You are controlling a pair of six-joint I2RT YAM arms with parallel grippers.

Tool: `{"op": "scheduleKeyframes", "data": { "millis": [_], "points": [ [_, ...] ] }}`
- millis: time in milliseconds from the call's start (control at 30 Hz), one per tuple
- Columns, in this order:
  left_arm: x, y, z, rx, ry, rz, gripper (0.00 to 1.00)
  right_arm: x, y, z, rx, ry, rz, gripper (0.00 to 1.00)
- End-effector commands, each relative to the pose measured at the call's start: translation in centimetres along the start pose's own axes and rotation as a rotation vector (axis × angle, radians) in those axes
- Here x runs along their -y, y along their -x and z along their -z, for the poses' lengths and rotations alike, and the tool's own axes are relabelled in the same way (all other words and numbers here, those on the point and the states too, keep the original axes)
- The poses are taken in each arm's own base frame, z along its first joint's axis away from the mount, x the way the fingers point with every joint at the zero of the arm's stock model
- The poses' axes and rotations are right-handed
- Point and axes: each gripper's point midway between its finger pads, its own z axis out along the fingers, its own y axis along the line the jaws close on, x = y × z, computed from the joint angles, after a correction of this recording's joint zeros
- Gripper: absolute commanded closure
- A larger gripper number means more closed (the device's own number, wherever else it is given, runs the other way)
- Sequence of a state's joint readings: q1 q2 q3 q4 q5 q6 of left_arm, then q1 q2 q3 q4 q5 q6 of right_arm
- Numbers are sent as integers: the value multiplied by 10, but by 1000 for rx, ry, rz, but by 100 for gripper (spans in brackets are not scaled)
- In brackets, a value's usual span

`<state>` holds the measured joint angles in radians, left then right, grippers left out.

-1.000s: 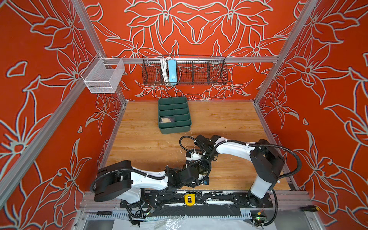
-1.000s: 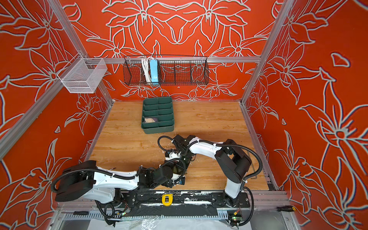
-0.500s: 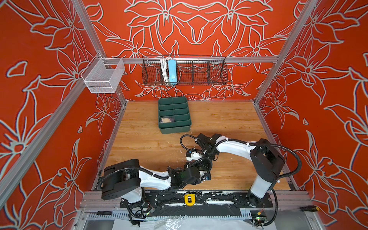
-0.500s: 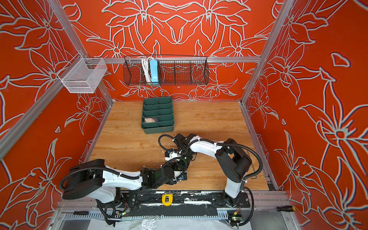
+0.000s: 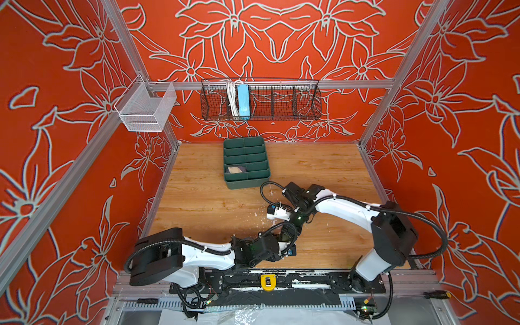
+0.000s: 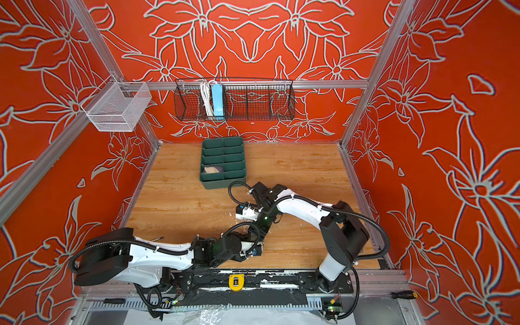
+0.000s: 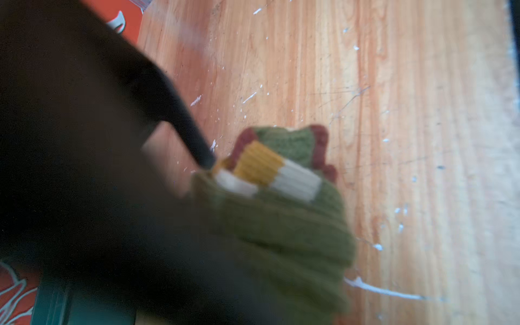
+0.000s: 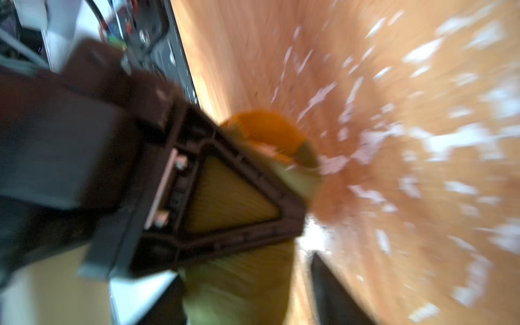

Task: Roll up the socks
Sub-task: 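Carry the rolled sock to the green organizer with the left gripper while the right withdraws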

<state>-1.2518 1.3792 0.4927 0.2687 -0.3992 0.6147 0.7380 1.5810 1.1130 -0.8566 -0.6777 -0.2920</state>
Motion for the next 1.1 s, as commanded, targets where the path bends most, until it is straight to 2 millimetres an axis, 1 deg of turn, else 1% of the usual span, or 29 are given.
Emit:
{"op": "scheduleKeyframes", "data": {
  "millis": [0,67,133,167,233,300,367,400,467,500,567,633,700,733,800,867,933,1000,1067],
  "points": [
    [-6,-14,-1,-64,27,34,100,-8,0,21,64,-39,5,2],
    [-4,-16,-2,-71,18,34,100,6,2,36,123,-134,-12,2],
    [0,-13,-1,-79,-19,28,100,26,6,59,208,-267,-49,2],
    [2,-13,0,-94,-44,24,100,41,8,74,250,-368,-81,2],
    [6,-7,6,-112,-137,31,100,61,8,105,322,-509,-153,2],
    [1,4,18,-110,-250,82,100,78,2,135,386,-636,-235,2],
    [-14,18,34,-71,-372,166,100,97,-11,170,454,-801,-343,2],
    [-25,26,41,-44,-407,205,100,104,-19,185,480,-871,-391,2],
    [-53,41,60,37,-520,296,100,111,-38,215,533,-1003,-489,2],
    [-71,45,64,57,-524,332,100,110,-44,221,549,-1035,-508,2],
    [-101,51,72,97,-562,365,100,101,-49,226,594,-1038,-506,2],
    [-143,52,72,124,-547,411,100,91,-51,220,633,-988,-485,2],
    [-173,49,67,134,-544,459,100,83,-52,212,643,-936,-454,2],
    [-189,45,60,125,-535,478,100,80,-53,208,643,-915,-440,2],
    [-215,28,40,77,-496,519,100,76,-56,204,640,-902,-430,2],
    [-240,4,17,0,-440,544,100,76,-58,199,632,-887,-420,2],
    [-265,-26,-11,-79,-371,577,100,78,-55,192,627,-867,-407,2],
    [-286,-49,-34,-115,-309,594,100,82,-53,186,615,-857,-403,2],
    [-301,-66,-54,-125,-259,583,100,86,-51,183,609,-852,-412,2]
  ]
}}
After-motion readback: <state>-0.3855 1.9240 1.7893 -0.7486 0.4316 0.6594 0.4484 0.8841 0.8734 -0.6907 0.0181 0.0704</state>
